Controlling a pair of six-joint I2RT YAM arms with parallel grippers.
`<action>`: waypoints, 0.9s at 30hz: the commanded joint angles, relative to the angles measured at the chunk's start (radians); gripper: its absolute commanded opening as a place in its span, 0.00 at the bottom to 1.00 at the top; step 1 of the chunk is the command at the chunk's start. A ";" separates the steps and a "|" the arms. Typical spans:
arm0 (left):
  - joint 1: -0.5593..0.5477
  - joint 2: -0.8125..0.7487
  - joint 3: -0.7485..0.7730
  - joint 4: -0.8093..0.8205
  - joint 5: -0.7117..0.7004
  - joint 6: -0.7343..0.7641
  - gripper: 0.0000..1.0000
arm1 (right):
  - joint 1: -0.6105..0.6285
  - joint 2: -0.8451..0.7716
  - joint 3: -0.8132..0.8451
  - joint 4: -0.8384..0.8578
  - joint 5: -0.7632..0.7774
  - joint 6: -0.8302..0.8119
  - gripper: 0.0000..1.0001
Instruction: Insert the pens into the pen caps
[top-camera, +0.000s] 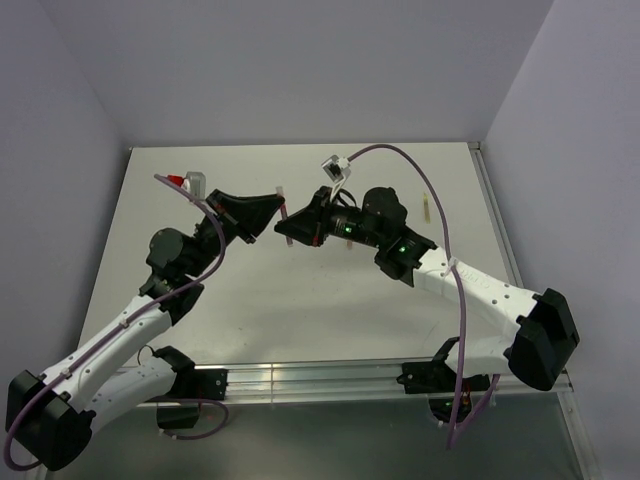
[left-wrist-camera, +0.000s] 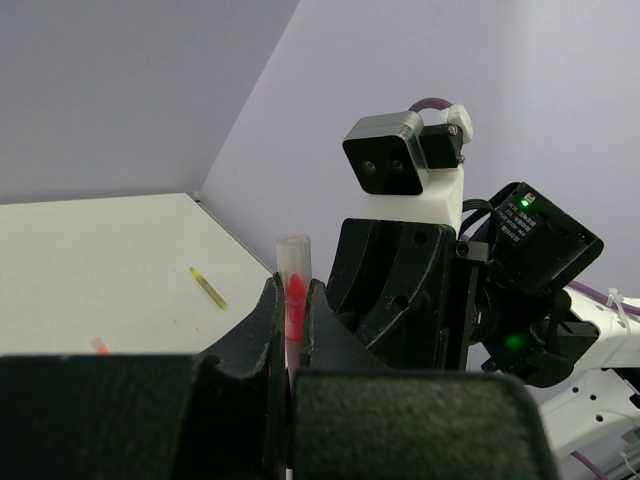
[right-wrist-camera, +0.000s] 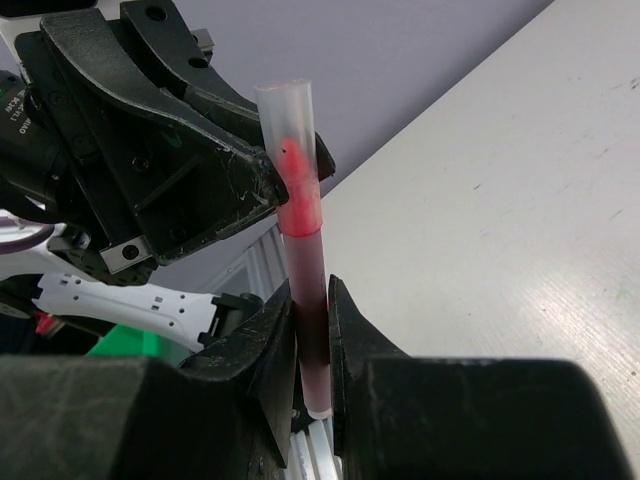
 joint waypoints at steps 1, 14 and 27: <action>-0.080 -0.004 0.002 -0.087 0.244 0.018 0.00 | -0.096 -0.032 0.108 0.131 0.239 0.025 0.00; -0.120 0.022 0.023 -0.140 0.220 0.052 0.00 | -0.117 -0.037 0.137 0.117 0.225 0.018 0.00; -0.118 -0.028 0.143 -0.229 0.045 0.103 0.17 | -0.085 -0.064 0.068 0.074 0.110 0.038 0.00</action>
